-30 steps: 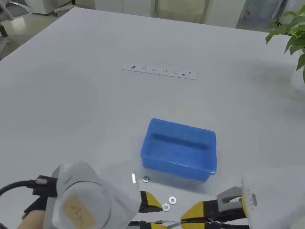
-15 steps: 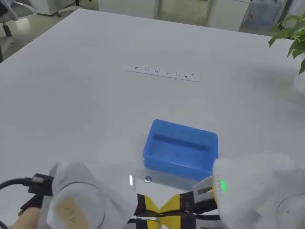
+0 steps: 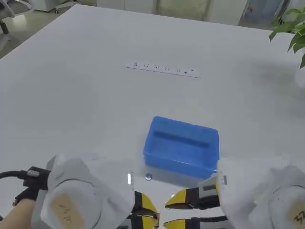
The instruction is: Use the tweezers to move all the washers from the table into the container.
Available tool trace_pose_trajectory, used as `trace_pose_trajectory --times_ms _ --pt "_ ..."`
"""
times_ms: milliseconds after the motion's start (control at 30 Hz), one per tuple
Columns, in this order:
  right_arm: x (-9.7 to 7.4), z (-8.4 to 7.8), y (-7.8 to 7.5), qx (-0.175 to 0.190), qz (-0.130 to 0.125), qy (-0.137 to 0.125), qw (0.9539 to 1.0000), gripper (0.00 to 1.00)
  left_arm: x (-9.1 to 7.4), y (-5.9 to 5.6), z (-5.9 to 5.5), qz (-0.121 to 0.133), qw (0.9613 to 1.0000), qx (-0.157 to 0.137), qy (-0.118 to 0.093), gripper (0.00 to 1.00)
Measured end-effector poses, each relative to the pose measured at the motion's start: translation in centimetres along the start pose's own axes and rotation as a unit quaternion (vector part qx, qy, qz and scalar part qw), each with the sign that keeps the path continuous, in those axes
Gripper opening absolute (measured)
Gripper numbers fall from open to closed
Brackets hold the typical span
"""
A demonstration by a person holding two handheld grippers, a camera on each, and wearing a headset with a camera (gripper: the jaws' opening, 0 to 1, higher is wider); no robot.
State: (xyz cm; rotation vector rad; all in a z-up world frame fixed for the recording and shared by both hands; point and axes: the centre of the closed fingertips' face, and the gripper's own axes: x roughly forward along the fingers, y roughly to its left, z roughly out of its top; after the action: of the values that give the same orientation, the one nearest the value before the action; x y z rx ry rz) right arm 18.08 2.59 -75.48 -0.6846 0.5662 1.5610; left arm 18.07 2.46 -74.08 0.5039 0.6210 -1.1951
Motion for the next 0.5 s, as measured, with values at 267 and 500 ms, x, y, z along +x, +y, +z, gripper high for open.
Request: trace_pose_trajectory --times_ms 267,500 --pt "3.3 -1.7 -0.4 0.008 0.021 0.005 0.9997 0.14 0.0 0.1 0.0 -0.007 0.9999 0.007 0.012 0.0" --pt "4.0 -1.4 -0.6 0.004 0.038 -0.004 0.9993 0.1 0.2 0.8 0.2 -0.007 0.9999 -0.002 0.01 0.0"
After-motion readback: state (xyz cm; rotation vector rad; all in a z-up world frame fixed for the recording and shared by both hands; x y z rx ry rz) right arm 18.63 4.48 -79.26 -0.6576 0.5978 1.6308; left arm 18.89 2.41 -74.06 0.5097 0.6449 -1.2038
